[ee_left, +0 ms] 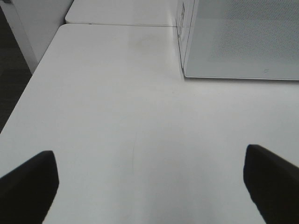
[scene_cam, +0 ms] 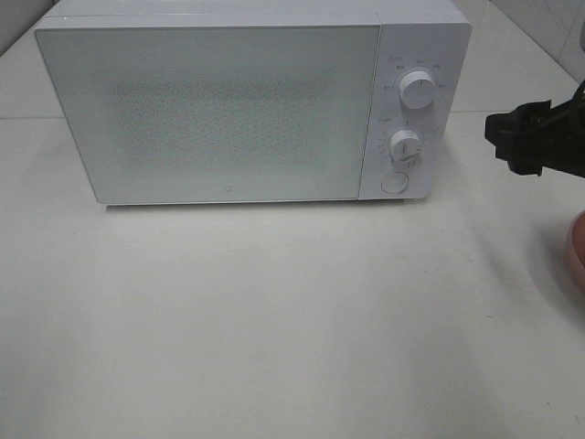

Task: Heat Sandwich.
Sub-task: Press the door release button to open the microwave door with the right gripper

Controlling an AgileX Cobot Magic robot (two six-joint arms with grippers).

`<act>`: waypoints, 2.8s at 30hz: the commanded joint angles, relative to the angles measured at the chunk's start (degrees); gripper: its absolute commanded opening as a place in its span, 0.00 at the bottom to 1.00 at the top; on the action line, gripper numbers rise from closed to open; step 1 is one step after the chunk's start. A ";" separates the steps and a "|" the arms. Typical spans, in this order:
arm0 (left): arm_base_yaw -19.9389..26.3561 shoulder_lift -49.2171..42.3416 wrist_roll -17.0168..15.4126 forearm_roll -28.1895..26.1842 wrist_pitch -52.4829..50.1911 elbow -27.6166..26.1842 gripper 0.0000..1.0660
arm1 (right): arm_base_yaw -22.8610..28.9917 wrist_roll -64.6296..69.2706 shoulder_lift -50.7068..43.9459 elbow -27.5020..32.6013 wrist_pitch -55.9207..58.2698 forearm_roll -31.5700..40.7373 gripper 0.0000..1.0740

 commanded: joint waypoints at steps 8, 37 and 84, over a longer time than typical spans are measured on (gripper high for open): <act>0.17 -1.66 -0.06 -0.46 -0.29 0.11 0.95 | -0.29 -2.69 7.16 8.19 -26.93 1.38 0.71; 0.17 -1.66 -0.06 -0.46 -0.29 0.11 0.95 | 25.73 -4.76 34.09 13.24 -56.67 31.51 0.71; 0.17 -1.66 -0.06 -0.46 -0.29 0.11 0.95 | 25.73 83.54 34.09 13.24 -56.04 35.12 0.00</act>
